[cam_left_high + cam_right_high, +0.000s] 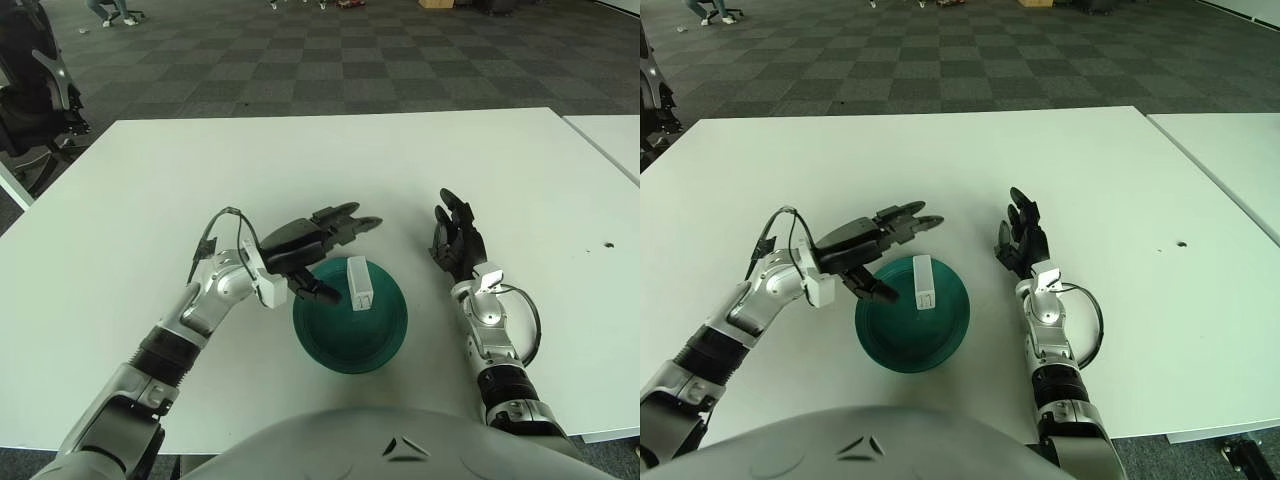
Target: Put the charger into the plate.
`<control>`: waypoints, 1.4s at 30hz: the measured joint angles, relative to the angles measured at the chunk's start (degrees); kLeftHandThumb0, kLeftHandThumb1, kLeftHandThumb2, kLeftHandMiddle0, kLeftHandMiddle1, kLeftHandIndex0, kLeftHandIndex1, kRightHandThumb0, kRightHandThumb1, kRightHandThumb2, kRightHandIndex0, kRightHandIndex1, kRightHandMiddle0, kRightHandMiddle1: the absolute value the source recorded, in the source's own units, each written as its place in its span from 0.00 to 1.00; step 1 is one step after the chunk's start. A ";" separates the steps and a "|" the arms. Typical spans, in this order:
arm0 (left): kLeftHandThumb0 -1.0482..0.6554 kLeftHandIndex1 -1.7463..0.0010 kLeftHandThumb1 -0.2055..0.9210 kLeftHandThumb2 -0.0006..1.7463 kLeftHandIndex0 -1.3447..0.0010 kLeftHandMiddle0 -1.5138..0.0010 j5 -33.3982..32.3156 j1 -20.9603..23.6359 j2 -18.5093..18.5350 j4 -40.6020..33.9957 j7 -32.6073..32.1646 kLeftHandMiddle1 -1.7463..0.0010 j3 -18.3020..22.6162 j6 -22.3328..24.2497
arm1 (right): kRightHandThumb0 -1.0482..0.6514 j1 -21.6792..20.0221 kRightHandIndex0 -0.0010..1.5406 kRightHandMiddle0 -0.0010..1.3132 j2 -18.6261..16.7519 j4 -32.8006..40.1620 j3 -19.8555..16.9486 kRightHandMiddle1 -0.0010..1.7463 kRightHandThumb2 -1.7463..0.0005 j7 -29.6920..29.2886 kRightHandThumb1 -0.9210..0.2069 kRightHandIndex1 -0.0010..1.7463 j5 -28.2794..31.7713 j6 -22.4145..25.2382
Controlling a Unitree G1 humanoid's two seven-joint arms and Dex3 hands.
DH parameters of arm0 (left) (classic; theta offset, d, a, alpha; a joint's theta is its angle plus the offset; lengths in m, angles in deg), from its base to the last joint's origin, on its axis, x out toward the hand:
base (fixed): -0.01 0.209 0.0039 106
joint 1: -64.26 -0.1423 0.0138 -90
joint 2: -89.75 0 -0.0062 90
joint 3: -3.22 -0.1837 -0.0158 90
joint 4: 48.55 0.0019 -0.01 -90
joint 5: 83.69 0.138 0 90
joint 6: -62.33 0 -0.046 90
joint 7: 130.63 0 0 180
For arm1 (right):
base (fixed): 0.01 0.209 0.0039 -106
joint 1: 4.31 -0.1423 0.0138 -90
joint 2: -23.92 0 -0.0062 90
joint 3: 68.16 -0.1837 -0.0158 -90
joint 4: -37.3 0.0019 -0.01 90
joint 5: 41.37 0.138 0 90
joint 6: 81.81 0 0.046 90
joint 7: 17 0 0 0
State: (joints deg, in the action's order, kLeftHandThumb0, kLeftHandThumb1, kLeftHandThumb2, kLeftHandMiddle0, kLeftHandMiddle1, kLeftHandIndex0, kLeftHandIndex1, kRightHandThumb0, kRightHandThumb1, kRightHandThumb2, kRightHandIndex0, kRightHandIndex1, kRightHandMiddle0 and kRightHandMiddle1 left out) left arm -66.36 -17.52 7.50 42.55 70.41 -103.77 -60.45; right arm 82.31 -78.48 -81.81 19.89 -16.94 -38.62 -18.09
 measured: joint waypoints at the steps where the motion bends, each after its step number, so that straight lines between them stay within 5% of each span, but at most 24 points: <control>1: 0.00 1.00 1.00 0.43 1.00 1.00 -1.88 -0.68 -0.51 0.09 -0.32 1.00 1.05 0.42 | 0.18 0.00 0.12 0.00 -0.01 0.00 -0.03 0.26 0.52 0.05 0.00 0.00 0.01 0.00; 10: 0.00 1.00 1.00 0.51 1.00 1.00 -17.34 -14.07 -10.76 -6.41 -8.32 1.00 7.76 4.17 | 0.17 0.05 0.11 0.00 0.00 0.00 -0.09 0.26 0.53 0.22 0.00 0.00 0.00 -0.16; 19: 0.00 0.99 1.00 0.55 0.98 1.00 -19.05 -25.31 -16.27 -13.30 -13.01 1.00 9.66 8.62 | 0.17 0.07 0.11 0.00 0.06 0.00 0.18 0.24 0.53 -0.80 0.00 0.00 -0.14 -0.02; 25: 0.05 0.97 1.00 0.56 0.96 0.99 -17.11 -27.86 -17.48 -15.13 -16.37 1.00 12.39 11.05 | 0.17 0.07 0.12 0.00 0.24 0.00 0.57 0.27 0.52 -1.44 0.00 0.00 -0.28 -0.03; 29: 0.07 0.85 1.00 0.57 0.99 0.96 -14.74 -29.14 -17.85 -15.01 -19.21 0.99 14.45 12.46 | 0.16 0.07 0.12 0.00 0.34 0.00 0.85 0.29 0.52 -1.90 0.00 0.00 -0.40 -0.52; 33: 0.09 0.70 1.00 0.58 1.00 0.90 -14.03 -29.00 -18.40 -11.93 -21.88 0.98 16.46 12.70 | 0.15 0.61 0.10 0.00 0.53 1.29 1.27 0.30 0.52 -2.19 0.00 0.00 -0.88 -1.83; 42: 0.08 0.62 1.00 0.58 1.00 0.86 -14.07 -29.39 -20.62 -2.52 -25.23 0.97 18.22 11.66 | 0.14 5.64 0.12 0.00 0.19 8.27 2.07 0.36 0.55 -0.54 0.00 0.01 -0.90 -5.27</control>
State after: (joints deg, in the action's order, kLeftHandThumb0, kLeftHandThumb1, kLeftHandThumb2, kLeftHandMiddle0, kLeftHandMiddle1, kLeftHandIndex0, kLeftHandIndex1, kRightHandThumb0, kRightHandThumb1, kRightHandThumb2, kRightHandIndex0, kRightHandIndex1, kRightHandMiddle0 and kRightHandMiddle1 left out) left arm -80.42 -46.92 -13.12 40.03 45.18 -85.55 -48.80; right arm 87.95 -78.29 -73.54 21.96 -17.48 -39.51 -23.36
